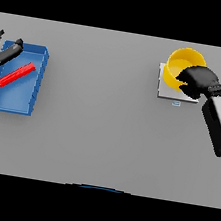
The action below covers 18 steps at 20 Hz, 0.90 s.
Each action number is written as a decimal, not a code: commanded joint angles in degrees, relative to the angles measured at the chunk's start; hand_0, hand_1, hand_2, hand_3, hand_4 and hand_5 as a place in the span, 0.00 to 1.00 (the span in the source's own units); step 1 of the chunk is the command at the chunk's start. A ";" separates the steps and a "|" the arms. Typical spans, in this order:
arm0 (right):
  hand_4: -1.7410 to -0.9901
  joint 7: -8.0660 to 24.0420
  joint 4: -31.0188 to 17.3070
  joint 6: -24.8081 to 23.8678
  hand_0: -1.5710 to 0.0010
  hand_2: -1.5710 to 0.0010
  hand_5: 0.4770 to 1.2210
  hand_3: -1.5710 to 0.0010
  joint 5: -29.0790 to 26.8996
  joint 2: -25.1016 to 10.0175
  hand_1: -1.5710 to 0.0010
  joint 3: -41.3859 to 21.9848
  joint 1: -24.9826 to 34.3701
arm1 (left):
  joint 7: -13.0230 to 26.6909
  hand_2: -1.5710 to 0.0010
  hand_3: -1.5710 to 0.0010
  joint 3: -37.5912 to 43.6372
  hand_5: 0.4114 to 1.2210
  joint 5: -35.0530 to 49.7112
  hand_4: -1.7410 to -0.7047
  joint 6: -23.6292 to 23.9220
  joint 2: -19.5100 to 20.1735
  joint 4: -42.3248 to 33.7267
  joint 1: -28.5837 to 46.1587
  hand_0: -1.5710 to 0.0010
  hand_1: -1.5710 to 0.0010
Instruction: Pick up the red beaker and tilt it to pour out 1 green nut into yellow bowl. Pick up the yellow bowl and place it on the metallic measuring scale.
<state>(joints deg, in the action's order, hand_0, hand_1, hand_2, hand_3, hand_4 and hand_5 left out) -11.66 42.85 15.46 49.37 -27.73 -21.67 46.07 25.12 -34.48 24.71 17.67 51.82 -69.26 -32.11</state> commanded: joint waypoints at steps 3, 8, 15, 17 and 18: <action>0.00 -0.16 -0.29 1.27 0.10 0.13 1.00 0.05 -0.75 -0.34 0.00 0.47 -0.37 | -0.37 1.00 1.00 0.11 0.37 -0.19 0.98 -0.27 0.17 0.56 -0.13 1.00 1.00; 0.11 -0.33 -0.32 2.38 0.43 0.24 0.89 0.40 -1.46 -0.16 0.27 1.16 -0.91 | -0.22 1.00 1.00 0.39 0.38 0.06 0.97 -0.65 -0.14 1.84 -0.27 1.00 1.00; 0.34 -0.73 -2.23 3.57 0.88 0.72 0.51 0.69 -0.11 -0.31 0.81 0.00 0.64 | -0.23 1.00 1.00 -0.22 0.36 -0.08 0.98 -0.88 -0.75 1.31 -0.35 1.00 1.00; 0.38 -1.20 -1.63 3.97 0.92 0.80 0.47 0.74 -0.02 -0.60 0.88 -0.31 0.50 | -0.03 1.00 1.00 0.02 0.36 -0.08 0.98 -0.73 -0.77 1.98 -0.55 1.00 1.00; 0.40 -0.84 -2.33 4.16 0.94 0.84 0.45 0.76 0.10 -0.66 0.90 -0.24 0.92 | -0.37 1.00 1.00 0.20 0.35 0.07 0.98 -0.94 -1.13 2.60 -0.80 1.00 1.00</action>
<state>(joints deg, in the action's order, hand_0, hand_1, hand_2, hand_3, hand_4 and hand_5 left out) -12.41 40.52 19.60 49.48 -28.39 -21.90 47.00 24.77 -34.28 24.78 16.73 50.68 -66.66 -32.91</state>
